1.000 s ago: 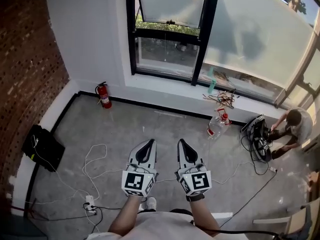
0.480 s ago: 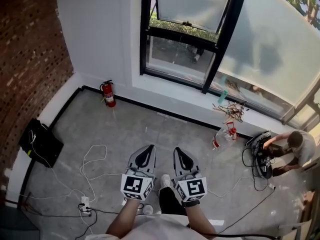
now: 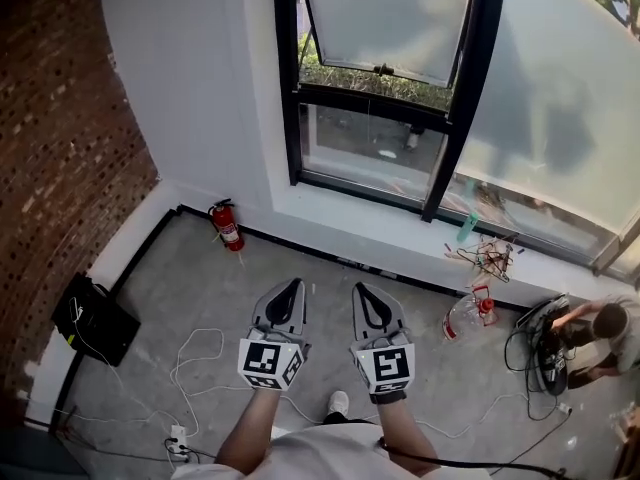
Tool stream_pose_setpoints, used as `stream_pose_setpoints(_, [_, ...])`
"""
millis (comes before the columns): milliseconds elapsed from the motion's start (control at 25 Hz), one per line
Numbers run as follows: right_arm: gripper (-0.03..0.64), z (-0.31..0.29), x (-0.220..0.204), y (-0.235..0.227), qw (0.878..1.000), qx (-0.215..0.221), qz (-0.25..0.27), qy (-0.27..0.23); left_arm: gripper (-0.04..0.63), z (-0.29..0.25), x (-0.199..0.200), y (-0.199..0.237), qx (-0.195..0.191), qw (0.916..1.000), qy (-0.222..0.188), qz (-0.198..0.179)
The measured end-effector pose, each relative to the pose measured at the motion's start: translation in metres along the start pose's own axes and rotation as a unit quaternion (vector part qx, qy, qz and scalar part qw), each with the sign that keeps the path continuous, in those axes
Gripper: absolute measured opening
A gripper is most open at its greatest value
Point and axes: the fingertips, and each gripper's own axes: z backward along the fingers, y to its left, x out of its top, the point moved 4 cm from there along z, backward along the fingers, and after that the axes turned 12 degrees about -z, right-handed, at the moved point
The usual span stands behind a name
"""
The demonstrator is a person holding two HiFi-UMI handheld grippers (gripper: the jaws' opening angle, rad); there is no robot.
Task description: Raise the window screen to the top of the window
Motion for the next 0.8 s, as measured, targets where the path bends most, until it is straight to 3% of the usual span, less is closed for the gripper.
stream_pose_setpoints(280, [0.002,-0.052,-0.034,-0.067,0.998,0.026,-0.046,0.036,0.0,-0.072,-0.043,-0.023,-0.009,0.998,0.061,-0.009])
stream_pose_setpoints(560, [0.002,-0.082,-0.049,-0.081,0.997,0.039,-0.049,0.04,0.0,-0.114,-0.058,-0.012,-0.015,0.9976,0.067,-0.008])
stream_pose_setpoints(800, [0.002,-0.116,-0.061,-0.123,0.997,-0.001,-0.05,0.055,0.0,-0.178,-0.072,-0.009,-0.059,0.9965,0.052,0.029])
